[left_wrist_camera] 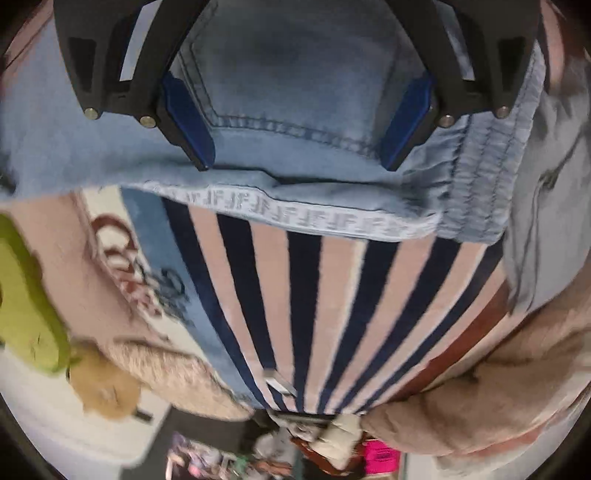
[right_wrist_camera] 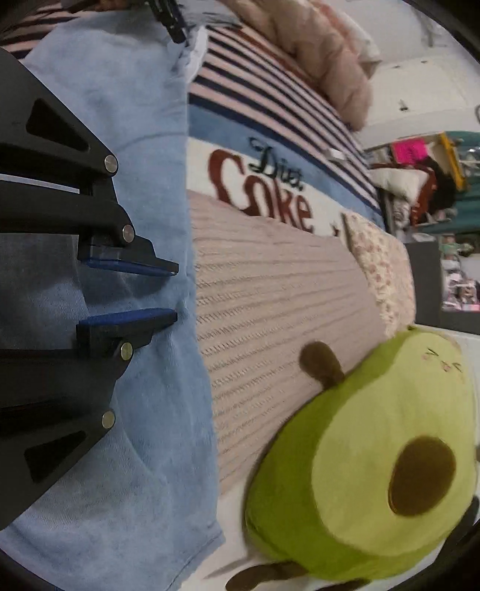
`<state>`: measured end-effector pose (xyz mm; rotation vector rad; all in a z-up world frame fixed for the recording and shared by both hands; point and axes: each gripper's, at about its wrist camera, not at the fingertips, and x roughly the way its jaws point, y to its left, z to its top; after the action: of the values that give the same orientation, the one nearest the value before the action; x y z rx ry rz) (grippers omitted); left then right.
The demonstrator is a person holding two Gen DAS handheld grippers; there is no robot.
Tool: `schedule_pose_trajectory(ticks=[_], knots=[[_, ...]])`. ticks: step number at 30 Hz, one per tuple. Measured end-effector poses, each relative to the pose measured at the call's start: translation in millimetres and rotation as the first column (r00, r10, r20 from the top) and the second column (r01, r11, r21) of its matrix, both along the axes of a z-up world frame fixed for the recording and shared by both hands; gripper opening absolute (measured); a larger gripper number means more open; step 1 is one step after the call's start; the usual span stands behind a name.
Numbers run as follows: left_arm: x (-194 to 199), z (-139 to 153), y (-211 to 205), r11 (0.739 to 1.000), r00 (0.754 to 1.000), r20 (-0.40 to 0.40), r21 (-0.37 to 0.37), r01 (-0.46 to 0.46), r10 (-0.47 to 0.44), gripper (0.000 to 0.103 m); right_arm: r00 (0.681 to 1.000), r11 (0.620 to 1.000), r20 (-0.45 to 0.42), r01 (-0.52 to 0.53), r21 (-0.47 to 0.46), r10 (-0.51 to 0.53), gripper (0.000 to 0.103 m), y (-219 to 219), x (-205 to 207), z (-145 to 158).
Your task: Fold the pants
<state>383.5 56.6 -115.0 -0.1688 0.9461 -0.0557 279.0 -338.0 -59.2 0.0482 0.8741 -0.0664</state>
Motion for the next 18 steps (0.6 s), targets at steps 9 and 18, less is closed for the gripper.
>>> schedule_pose_trajectory(ticks=[9, 18], knots=[[-93.5, 19.8, 53.3, 0.98, 0.998, -0.005, -0.19, -0.061, 0.061, 0.094, 0.971, 0.968, 0.11, -0.224, 0.115, 0.212, 0.05, 59.6, -88.2, 14.4], [-148.5, -13.8, 86.8, 0.909, 0.984, -0.098, -0.379, -0.174, 0.147, 0.094, 0.913, 0.891, 0.148, -0.403, 0.207, 0.379, 0.05, 124.2, -146.3, 16.0]])
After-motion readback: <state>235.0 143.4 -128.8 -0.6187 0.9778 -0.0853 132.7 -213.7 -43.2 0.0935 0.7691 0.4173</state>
